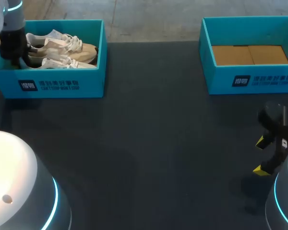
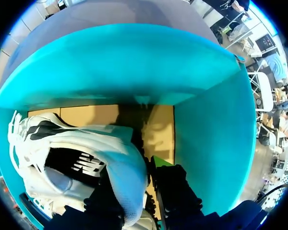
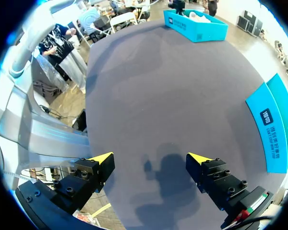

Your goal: Take the shoe out of the shoebox, open the shoe tongue, remove and reinsert the insole, then place the shoe into the shoebox

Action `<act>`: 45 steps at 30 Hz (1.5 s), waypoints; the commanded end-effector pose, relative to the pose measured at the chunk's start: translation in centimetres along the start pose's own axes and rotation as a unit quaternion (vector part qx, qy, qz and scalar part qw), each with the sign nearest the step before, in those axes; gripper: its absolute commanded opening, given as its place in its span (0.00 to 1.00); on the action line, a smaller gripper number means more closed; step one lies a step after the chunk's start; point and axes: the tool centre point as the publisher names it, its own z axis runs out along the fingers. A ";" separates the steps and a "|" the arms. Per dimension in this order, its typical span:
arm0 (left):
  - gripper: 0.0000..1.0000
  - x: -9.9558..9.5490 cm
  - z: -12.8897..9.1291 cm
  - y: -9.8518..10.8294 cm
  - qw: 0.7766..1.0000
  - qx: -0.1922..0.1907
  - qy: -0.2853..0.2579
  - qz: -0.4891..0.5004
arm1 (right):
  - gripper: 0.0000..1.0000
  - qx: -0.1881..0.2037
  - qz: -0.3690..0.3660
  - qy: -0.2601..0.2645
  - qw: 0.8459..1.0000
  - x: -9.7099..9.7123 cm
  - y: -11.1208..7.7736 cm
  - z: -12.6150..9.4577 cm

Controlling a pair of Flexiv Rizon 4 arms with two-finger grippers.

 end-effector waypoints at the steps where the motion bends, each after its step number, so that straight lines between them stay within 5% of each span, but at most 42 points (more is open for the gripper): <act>1: 0.00 -0.2 -1.0 -0.4 1.000 -0.009 -0.007 0.001 | 1.00 -0.001 0.000 -0.003 1.000 0.2 -0.1 0.1; 22: 0.00 0.4 -5.2 0.1 0.998 -0.027 -0.017 -0.061 | 1.00 -0.001 0.000 -0.003 1.000 0.2 -0.1 0.1; 45: 0.00 3.3 -4.5 0.0 0.996 -0.029 0.007 -0.080 | 1.00 -0.001 0.000 -0.003 1.000 0.2 -0.1 0.1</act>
